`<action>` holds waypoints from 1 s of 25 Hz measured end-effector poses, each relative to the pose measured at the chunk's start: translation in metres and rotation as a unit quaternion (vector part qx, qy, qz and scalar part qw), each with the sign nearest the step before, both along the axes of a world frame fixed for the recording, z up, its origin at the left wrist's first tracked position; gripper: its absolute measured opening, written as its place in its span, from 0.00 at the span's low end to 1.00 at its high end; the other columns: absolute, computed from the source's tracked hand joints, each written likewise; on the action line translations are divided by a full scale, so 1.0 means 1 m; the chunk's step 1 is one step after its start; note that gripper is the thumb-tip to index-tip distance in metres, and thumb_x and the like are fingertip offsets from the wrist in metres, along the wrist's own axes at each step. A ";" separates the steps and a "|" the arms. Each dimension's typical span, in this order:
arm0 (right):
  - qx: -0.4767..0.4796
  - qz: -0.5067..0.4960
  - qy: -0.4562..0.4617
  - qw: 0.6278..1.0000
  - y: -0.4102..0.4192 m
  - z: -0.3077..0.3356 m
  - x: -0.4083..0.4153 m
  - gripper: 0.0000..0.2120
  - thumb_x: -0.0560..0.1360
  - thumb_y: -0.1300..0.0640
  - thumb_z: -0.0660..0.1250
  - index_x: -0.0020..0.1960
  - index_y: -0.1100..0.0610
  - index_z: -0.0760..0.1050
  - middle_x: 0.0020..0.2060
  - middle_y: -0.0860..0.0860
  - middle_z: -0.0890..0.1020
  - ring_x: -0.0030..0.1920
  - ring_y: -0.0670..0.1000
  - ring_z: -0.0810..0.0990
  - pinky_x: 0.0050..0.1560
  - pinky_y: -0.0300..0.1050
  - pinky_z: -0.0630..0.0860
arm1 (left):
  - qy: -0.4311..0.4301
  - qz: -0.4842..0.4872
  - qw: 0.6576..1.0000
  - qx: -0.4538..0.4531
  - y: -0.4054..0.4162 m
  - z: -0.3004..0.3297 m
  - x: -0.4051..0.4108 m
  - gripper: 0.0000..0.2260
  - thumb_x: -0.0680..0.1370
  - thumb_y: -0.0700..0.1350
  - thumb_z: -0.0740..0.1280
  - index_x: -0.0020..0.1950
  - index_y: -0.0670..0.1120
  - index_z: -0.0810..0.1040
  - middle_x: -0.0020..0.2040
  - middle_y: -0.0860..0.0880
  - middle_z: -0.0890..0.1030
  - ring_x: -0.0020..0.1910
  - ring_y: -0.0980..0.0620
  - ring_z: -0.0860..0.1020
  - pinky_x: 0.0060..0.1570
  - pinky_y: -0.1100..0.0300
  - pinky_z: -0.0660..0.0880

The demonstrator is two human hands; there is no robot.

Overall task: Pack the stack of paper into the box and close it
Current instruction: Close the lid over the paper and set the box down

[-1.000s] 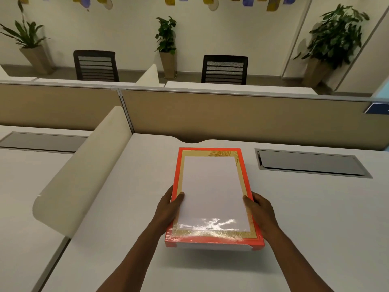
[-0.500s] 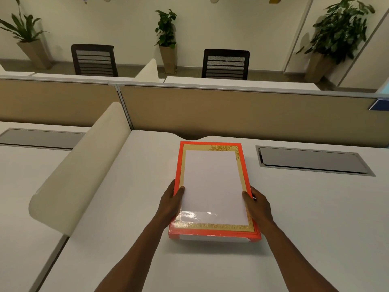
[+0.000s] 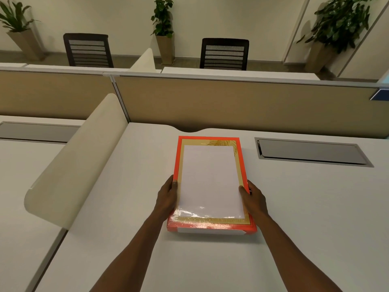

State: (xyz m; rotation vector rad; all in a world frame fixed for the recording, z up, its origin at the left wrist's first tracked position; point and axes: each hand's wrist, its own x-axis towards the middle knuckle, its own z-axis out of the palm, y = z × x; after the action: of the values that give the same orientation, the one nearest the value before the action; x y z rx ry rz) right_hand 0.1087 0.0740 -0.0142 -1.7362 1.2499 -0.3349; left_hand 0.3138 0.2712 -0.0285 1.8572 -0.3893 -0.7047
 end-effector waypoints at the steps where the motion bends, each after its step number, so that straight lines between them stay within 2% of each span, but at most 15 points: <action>1: -0.004 0.001 0.004 1.000 0.000 -0.001 0.000 0.21 0.83 0.49 0.59 0.74 0.54 0.69 0.66 0.55 0.79 0.63 0.59 0.78 0.68 0.58 0.74 | -0.005 0.001 1.000 0.004 0.000 -0.001 0.000 0.21 0.85 0.55 0.55 0.76 0.51 0.71 0.67 0.49 0.80 0.62 0.45 0.80 0.66 0.44 0.77; 4: -0.014 0.015 0.027 0.999 -0.003 -0.004 0.001 0.23 0.82 0.48 0.59 0.75 0.54 0.67 0.68 0.55 0.77 0.64 0.60 0.78 0.68 0.58 0.74 | -0.027 0.003 0.999 0.024 -0.003 -0.004 0.003 0.20 0.86 0.53 0.56 0.75 0.50 0.72 0.65 0.49 0.81 0.63 0.43 0.80 0.66 0.45 0.77; 7: -0.061 0.040 0.075 0.995 -0.011 -0.005 0.002 0.31 0.81 0.44 0.62 0.79 0.54 0.59 0.74 0.56 0.71 0.71 0.61 0.73 0.70 0.59 0.72 | -0.047 0.011 0.997 0.064 -0.008 -0.004 0.015 0.23 0.84 0.54 0.61 0.78 0.49 0.67 0.72 0.45 0.77 0.67 0.42 0.78 0.67 0.46 0.75; 9: -0.134 0.071 0.111 0.982 -0.018 -0.002 0.007 0.35 0.79 0.41 0.62 0.80 0.53 0.54 0.77 0.56 0.64 0.75 0.60 0.67 0.71 0.59 0.68 | -0.129 -0.023 0.986 0.108 -0.016 0.000 0.026 0.28 0.83 0.57 0.61 0.81 0.48 0.62 0.78 0.44 0.70 0.74 0.41 0.72 0.72 0.43 0.70; 12: -0.270 0.152 0.155 0.938 -0.034 0.006 0.028 0.39 0.79 0.37 0.58 0.81 0.53 0.48 0.81 0.54 0.53 0.80 0.59 0.56 0.75 0.59 0.62 | -0.283 -0.120 0.937 0.167 -0.037 0.008 0.042 0.34 0.82 0.62 0.58 0.84 0.50 0.51 0.84 0.47 0.54 0.82 0.42 0.57 0.77 0.40 0.62; 14: -0.304 0.203 0.186 0.912 -0.047 0.012 0.050 0.39 0.80 0.36 0.55 0.82 0.53 0.45 0.82 0.54 0.49 0.81 0.58 0.50 0.77 0.61 0.59 | -0.333 -0.165 0.908 0.193 -0.053 0.013 0.055 0.35 0.82 0.63 0.55 0.84 0.51 0.48 0.85 0.49 0.50 0.83 0.43 0.52 0.79 0.42 0.59; 19: -0.249 0.248 0.282 0.893 -0.083 0.011 0.093 0.38 0.80 0.33 0.49 0.82 0.53 0.43 0.82 0.53 0.44 0.81 0.58 0.45 0.76 0.64 0.56 | -0.363 -0.225 0.871 0.243 -0.088 0.014 0.080 0.34 0.82 0.65 0.51 0.84 0.51 0.47 0.85 0.49 0.47 0.84 0.45 0.45 0.79 0.44 0.54; 25: -0.204 0.231 0.294 0.905 -0.092 -0.009 0.102 0.39 0.79 0.32 0.47 0.81 0.53 0.43 0.82 0.51 0.42 0.81 0.57 0.48 0.75 0.66 0.57 | -0.303 -0.237 0.887 0.254 -0.101 -0.001 0.090 0.35 0.83 0.63 0.51 0.84 0.47 0.44 0.84 0.47 0.42 0.83 0.46 0.42 0.79 0.44 0.54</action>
State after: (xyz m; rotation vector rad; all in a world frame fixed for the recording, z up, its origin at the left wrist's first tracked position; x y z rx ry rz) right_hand 0.2110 -0.0181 -0.0229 -2.5526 1.1649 0.2533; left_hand 0.4041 0.1699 -0.0297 2.5108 -1.1911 -0.5536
